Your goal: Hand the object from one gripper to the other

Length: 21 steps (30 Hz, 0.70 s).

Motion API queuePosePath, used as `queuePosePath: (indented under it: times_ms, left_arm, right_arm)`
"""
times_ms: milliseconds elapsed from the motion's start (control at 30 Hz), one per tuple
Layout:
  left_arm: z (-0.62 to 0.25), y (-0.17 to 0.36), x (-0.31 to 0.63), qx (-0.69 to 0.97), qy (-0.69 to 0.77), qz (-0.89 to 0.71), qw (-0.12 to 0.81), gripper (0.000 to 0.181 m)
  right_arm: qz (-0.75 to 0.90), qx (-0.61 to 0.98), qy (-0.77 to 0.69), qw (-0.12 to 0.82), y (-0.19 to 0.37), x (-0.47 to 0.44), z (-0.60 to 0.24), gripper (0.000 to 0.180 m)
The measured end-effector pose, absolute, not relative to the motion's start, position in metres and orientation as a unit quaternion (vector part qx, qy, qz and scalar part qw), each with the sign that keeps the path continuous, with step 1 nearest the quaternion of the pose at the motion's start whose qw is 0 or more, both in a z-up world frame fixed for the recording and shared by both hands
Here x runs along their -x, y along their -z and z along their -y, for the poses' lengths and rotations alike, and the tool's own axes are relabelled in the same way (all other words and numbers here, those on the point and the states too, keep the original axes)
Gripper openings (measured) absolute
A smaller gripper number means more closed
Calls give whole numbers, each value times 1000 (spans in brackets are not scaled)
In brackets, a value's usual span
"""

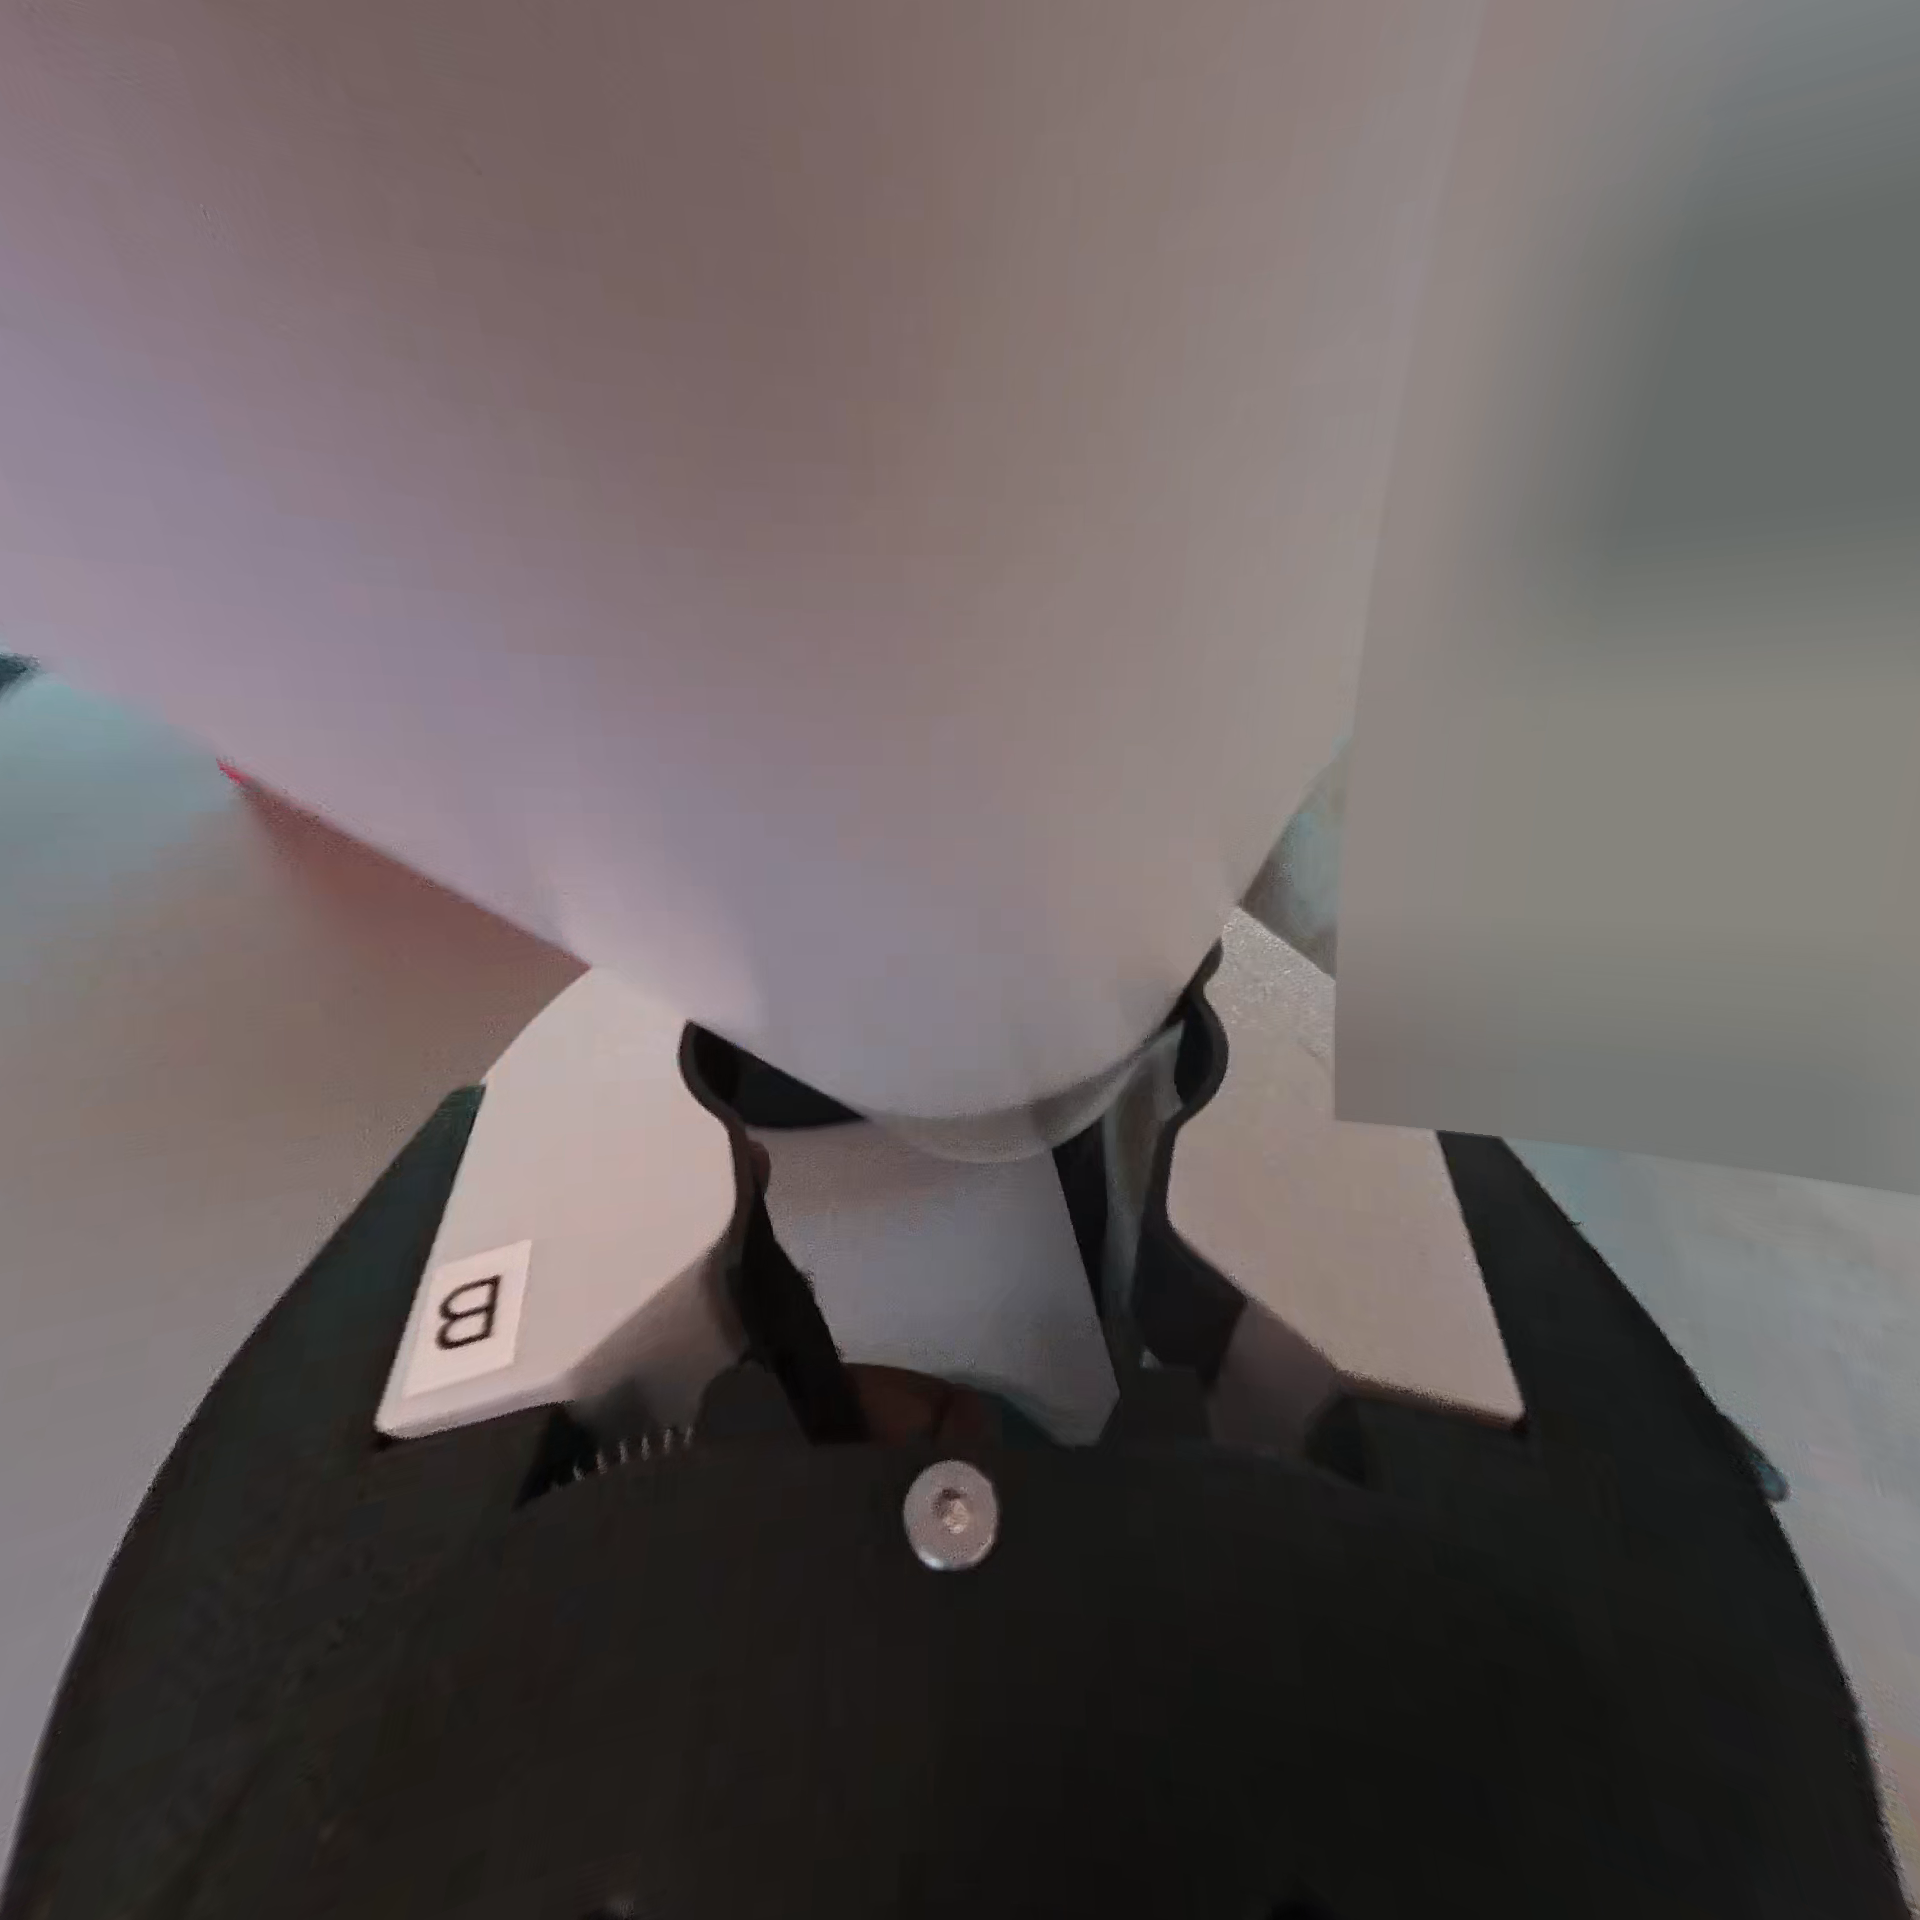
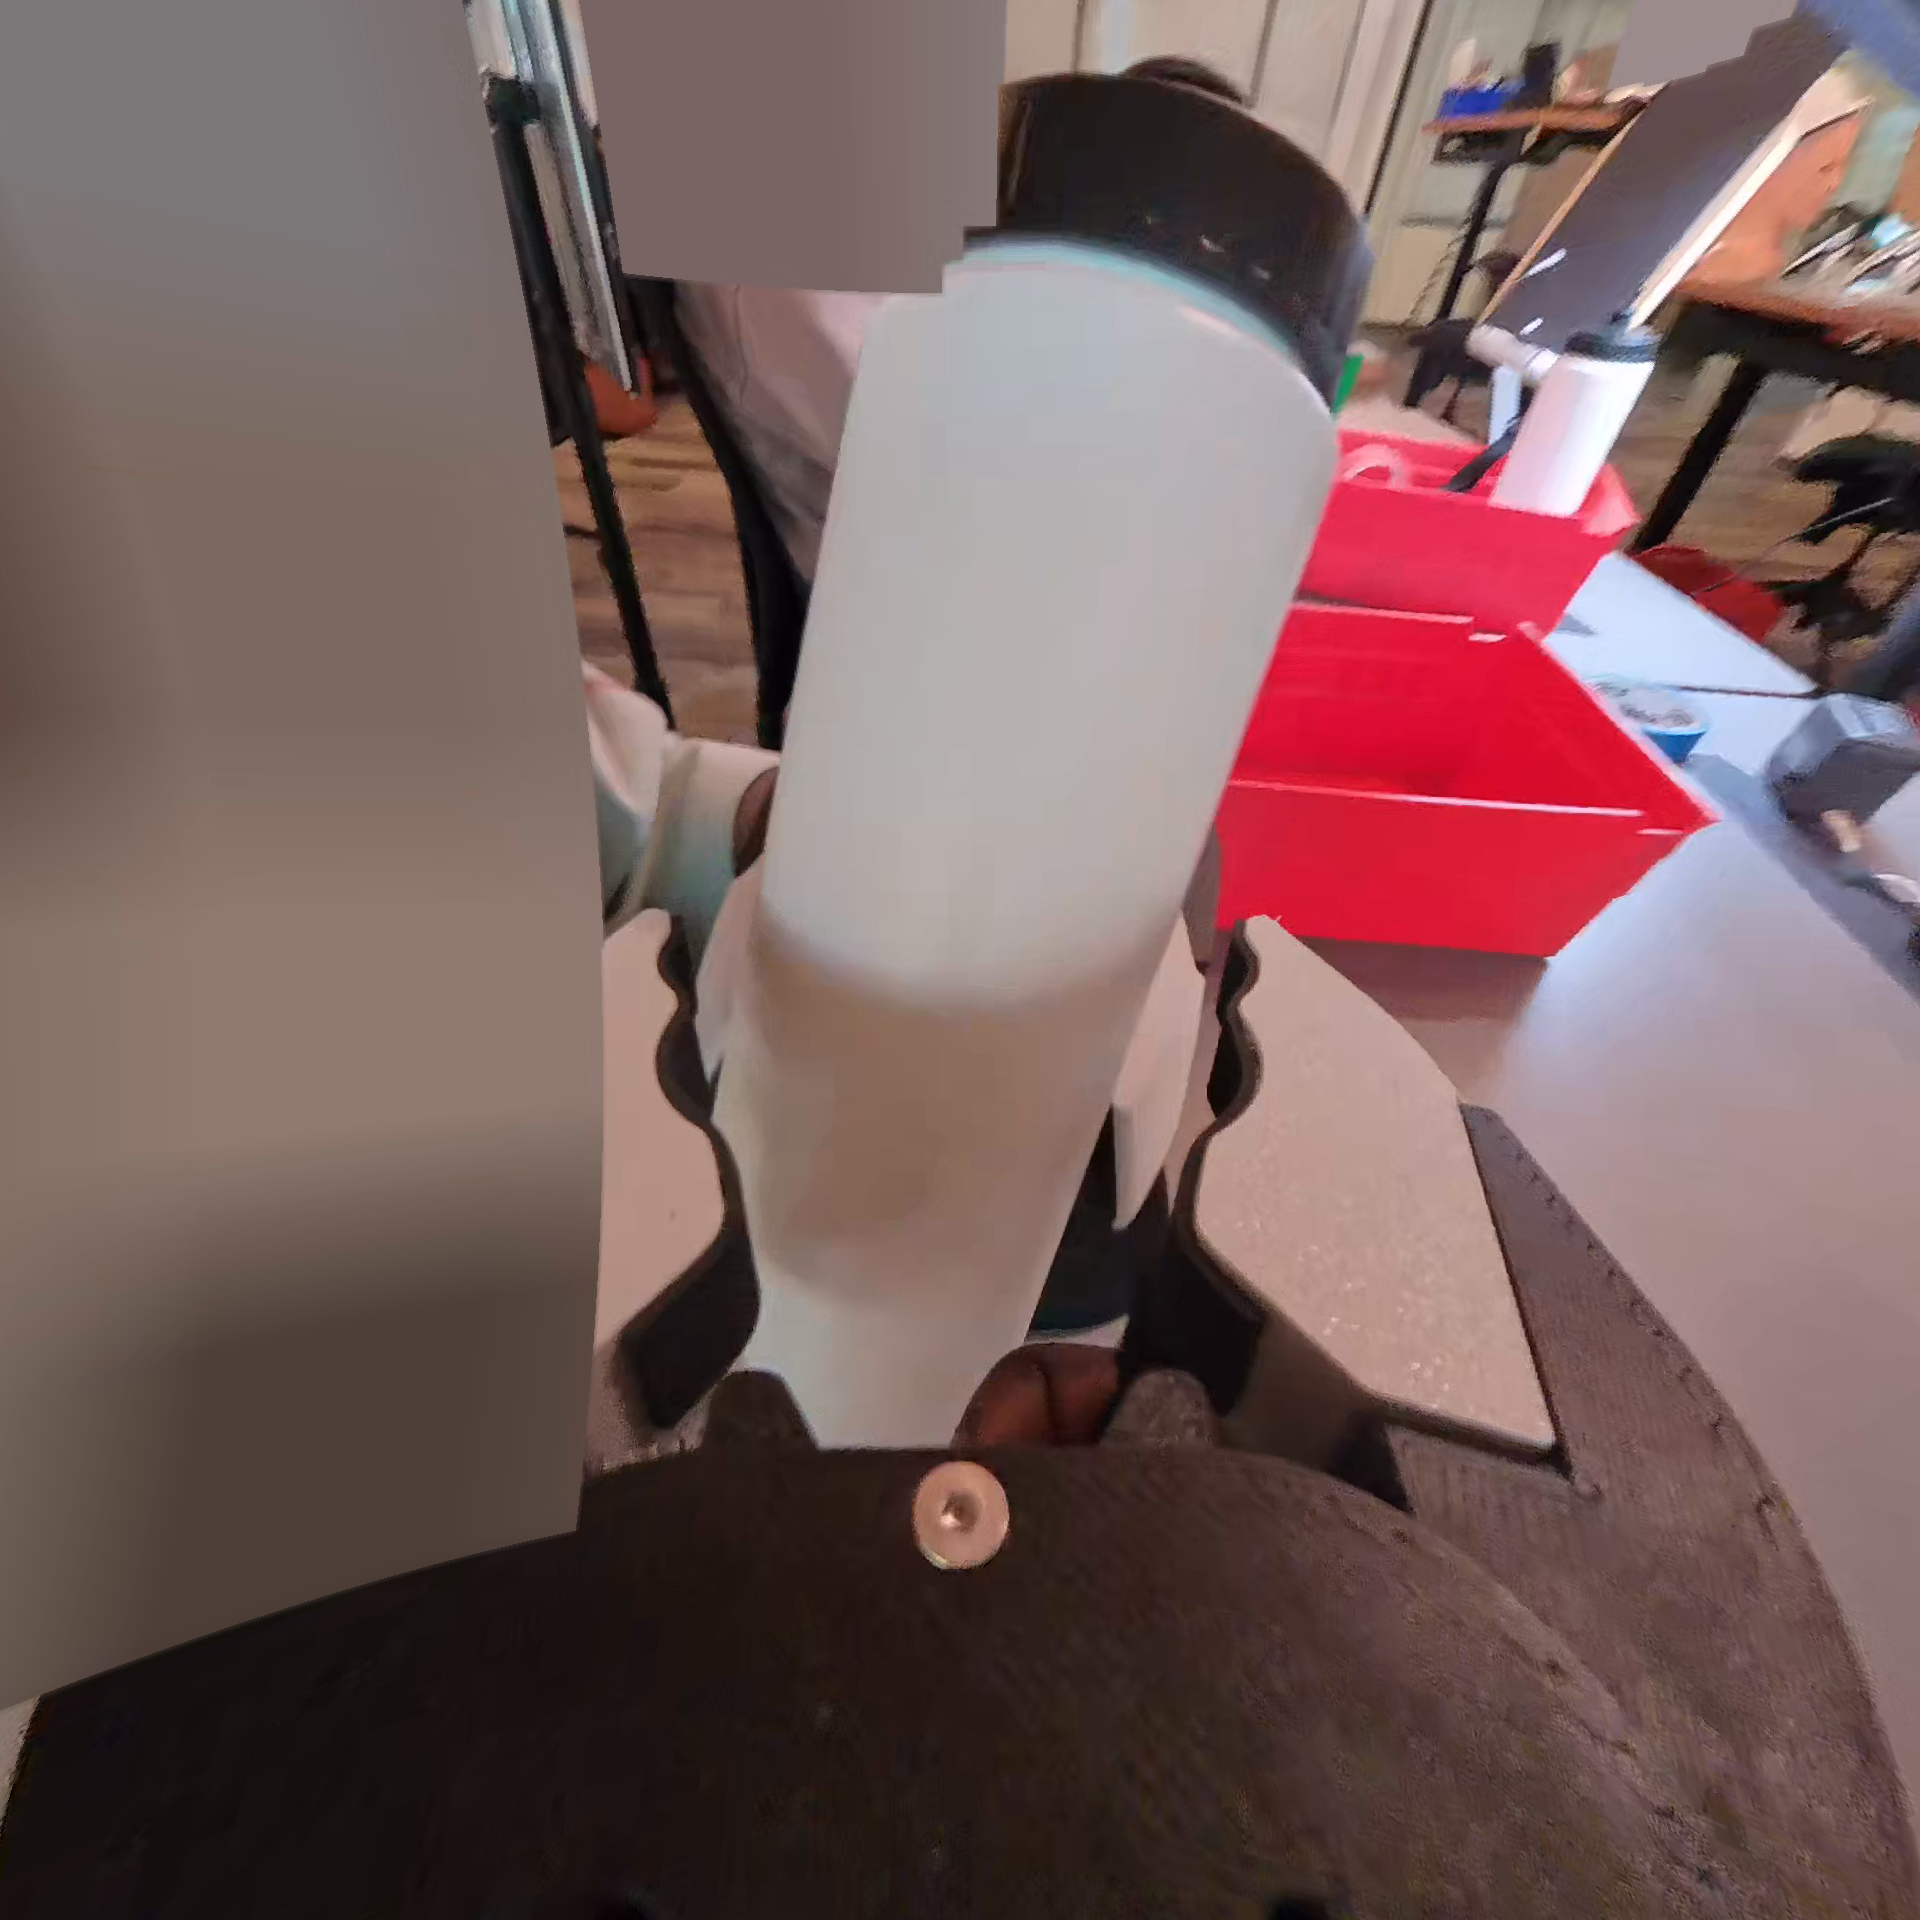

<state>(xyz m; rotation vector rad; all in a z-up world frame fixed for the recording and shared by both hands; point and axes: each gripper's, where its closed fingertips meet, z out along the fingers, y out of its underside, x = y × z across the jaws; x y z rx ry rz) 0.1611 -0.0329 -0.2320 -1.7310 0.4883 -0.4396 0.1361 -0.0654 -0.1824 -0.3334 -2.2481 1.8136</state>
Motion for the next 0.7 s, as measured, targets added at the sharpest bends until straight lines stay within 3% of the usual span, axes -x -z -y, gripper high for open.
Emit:
queuePosePath:
  times_ms: [133,233,300,367,533,700]
  left_arm:
    - [37,252,-167,784,207,-256,526,84]
    - [35,250,-160,788,209,-238,528,83]
    - [29,240,-152,776,204,-193,565,81]
    - [22,228,-137,760,171,-136,613,94]
    - [10,213,-109,713,-3,-25,701,104]
    - [5,212,-100,706,-164,-6,689,104]
  right_arm:
    - [781,115,-609,78,192,-133,76,95]
    - [764,146,-622,84,189,-127,74,88]
    - [740,173,-640,120,183,-119,67,87]
    - [722,198,-638,181,180,-108,56,87]
    - [636,246,-662,312,160,-93,34,87]
    - [579,280,-665,379,152,-88,23,87]
